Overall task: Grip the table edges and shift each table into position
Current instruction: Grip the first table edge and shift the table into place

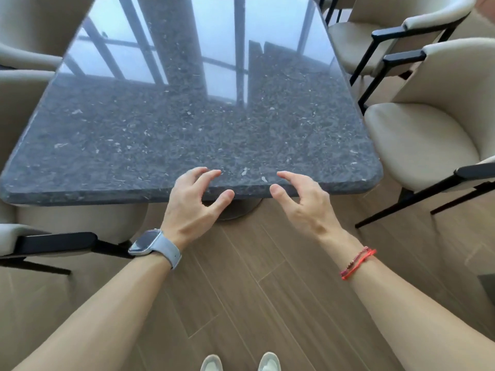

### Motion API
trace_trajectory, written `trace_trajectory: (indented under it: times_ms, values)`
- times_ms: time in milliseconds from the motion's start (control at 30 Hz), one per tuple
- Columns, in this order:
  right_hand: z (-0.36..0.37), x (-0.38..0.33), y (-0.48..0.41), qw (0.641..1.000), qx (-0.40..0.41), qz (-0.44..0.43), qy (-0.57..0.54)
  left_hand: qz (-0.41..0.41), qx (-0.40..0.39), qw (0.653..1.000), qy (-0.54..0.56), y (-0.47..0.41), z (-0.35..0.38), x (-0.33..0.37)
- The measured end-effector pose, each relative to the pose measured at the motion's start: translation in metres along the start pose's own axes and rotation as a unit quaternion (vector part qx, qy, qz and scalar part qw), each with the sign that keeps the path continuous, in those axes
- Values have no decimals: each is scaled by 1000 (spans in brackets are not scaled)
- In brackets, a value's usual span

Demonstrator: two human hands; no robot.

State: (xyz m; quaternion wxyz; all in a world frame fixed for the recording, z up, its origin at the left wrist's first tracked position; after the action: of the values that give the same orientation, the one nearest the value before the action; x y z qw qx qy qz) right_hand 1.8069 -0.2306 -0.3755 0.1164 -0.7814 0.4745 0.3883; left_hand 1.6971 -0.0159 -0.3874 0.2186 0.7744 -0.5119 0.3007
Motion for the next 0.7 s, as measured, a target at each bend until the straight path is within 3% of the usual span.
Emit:
trace_trajectory:
  times_ms: [133, 333, 700]
  values:
    - [17, 8, -30, 986, 49, -26, 160, 0, 62, 992, -112, -34, 8, -22]
    - [46, 18, -67, 958, 70, -21, 279, -14, 56, 963, -263, -60, 28, -47]
    - [57, 20, -89, 929, 168, -12, 331, 18, 91, 948, -304, -63, 38, -50]
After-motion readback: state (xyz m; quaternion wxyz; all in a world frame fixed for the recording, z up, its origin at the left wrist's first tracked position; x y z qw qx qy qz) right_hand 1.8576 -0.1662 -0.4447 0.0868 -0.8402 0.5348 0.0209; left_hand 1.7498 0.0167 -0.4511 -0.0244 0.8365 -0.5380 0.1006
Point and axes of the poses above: each hand's wrist, its own y-axis away from the middle knuckle, its own z-axis out of the palm, x = y × z, the point moved 7 cm from there along -y, towards the middle knuckle, and after that the axes turned 5 degrees about -x, right-handed, at the moved point
